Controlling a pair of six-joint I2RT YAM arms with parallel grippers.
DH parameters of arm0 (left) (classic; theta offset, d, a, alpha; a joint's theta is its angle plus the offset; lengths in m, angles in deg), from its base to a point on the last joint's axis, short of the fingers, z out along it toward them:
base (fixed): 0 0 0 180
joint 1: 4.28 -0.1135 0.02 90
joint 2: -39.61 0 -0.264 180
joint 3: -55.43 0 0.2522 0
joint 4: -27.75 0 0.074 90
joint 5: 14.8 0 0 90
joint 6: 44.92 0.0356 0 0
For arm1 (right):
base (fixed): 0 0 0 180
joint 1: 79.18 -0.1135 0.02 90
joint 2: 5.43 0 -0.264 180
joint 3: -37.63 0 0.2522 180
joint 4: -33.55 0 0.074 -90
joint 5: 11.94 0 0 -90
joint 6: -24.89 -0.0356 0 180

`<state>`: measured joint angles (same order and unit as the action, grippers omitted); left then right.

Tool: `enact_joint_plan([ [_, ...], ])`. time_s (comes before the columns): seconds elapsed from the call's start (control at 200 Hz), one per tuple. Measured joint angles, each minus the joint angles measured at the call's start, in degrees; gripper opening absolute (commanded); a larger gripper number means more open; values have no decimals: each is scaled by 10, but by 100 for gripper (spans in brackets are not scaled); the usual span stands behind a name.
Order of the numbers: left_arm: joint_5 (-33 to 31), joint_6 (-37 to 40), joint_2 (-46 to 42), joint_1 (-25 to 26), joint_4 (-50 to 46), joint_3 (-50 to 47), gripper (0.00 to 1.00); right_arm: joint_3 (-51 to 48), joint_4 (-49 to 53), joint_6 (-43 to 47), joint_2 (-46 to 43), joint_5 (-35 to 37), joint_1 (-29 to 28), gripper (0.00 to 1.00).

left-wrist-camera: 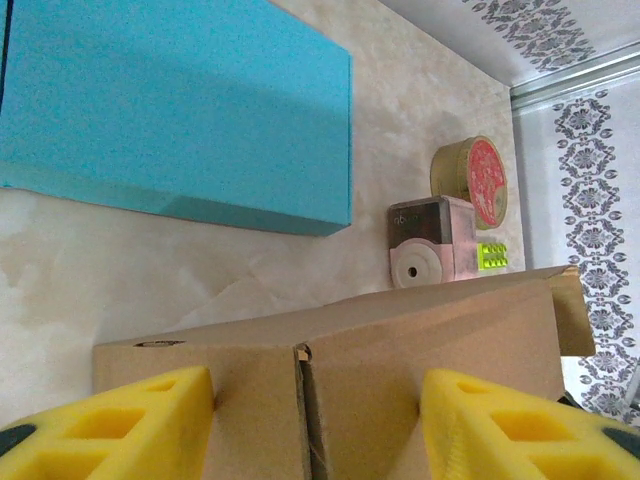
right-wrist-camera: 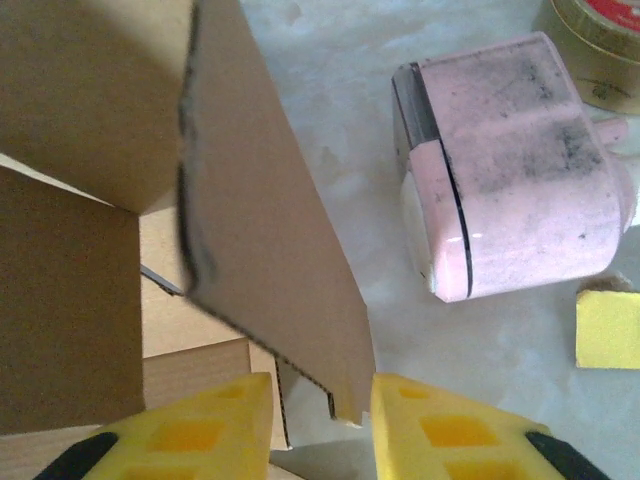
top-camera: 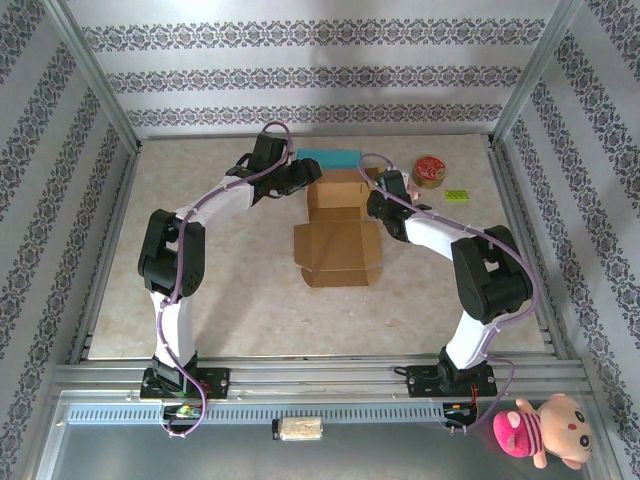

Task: Fold the paper box

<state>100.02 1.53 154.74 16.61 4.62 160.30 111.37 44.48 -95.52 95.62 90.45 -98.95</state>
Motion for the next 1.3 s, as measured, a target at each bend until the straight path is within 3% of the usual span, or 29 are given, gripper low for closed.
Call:
enact_joint_plan([
  [0.07,1,0,0,0,0,0,56,1,3,-20,0,0,0,16],
  [0.365,4,0,4,0,0,4,57,23,27,-75,-2,-15,-3,11],
  [0.595,-33,25,-2,-2,0,0,74,22,33,-71,-3,4,-6,7],
  [0.815,-96,56,-82,-8,-4,-48,79,17,31,-68,-3,17,-11,4],
  [0.894,-117,58,-133,-7,3,-86,71,17,31,-68,-3,18,-15,4],
  [1.079,-157,44,-222,43,49,-187,36,18,34,-68,-3,19,-22,3],
  [1.234,-124,19,-193,123,105,-235,2,18,44,-68,-3,22,-23,4],
  [1.299,-93,10,-148,143,131,-232,0,18,48,-68,-3,23,-23,4],
])
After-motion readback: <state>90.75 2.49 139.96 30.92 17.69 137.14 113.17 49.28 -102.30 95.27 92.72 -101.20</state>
